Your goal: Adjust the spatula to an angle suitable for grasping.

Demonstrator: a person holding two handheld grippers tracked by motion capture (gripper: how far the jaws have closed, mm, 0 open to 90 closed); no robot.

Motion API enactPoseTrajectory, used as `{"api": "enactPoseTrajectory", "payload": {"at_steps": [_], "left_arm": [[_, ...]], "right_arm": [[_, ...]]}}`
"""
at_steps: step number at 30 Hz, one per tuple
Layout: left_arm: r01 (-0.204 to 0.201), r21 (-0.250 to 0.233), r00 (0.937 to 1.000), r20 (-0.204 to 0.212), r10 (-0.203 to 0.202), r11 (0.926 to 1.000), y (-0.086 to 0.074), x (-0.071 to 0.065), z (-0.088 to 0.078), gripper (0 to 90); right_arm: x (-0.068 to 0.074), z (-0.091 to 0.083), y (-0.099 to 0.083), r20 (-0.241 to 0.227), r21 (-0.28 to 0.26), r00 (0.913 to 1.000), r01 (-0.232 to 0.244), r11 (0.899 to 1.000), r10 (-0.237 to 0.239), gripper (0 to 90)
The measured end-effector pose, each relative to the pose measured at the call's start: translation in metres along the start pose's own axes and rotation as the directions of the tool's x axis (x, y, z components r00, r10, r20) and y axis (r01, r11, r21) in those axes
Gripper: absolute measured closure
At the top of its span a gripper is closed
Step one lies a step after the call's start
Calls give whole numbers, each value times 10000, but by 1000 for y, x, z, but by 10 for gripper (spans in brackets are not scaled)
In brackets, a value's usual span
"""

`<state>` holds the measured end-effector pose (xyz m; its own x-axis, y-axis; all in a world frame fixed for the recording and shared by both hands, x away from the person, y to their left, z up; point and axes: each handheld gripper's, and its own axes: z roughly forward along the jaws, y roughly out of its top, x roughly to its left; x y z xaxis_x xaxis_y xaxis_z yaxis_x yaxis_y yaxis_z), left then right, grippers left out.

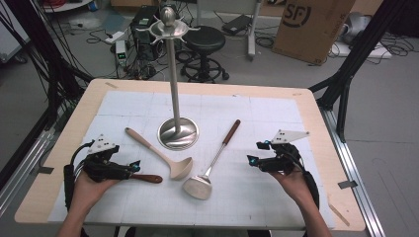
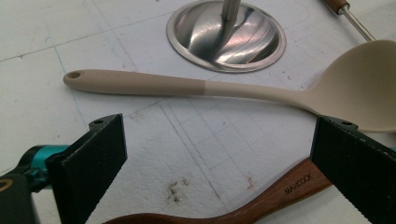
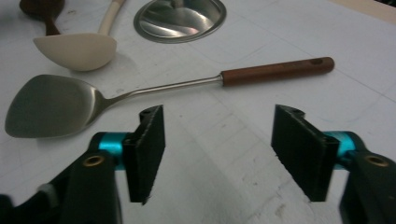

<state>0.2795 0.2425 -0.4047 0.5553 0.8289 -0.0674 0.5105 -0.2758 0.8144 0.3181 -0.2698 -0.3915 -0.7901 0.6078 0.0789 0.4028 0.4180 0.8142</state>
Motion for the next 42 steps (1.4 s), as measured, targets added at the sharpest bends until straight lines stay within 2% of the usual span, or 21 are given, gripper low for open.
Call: {"api": "enactPoseTrajectory", "payload": {"at_steps": [4,5,7,14,20,31,37,42], "left_arm": [[27,-31,10000,-9,-27,10000,0,-1,0,45],[5,-13,10000,1,-5,10000,0,0,0,45],[16,9,10000,-16,-16,10000,0,0,0,45],[32,4,10000,-22,-32,10000,-1,0,0,45],[19,9,10000,-44,-19,10000,-1,0,-1,45],[-6,15,10000,-55,6,10000,-1,0,-1,45],[-5,1,10000,-38,5,10000,-1,1,-1,45],[-27,30,10000,-36,27,10000,-1,0,-1,45]], "right_arm": [[-1,12,10,-482,208,9988,141,9997,-131,608],[-2,16,12,-728,289,9973,161,9995,-140,645],[-2,23,16,-895,503,9955,342,9981,-296,722],[-1,46,26,-1462,601,9879,610,9963,-517,894],[-2,64,30,-1509,658,9882,377,9971,-274,894],[4,103,49,-1744,1097,9837,642,9919,-444,894],[3,119,46,-1621,1428,9859,647,9876,-412,894],[-1,125,42,-1437,1695,9892,526,9841,-282,894]]}}
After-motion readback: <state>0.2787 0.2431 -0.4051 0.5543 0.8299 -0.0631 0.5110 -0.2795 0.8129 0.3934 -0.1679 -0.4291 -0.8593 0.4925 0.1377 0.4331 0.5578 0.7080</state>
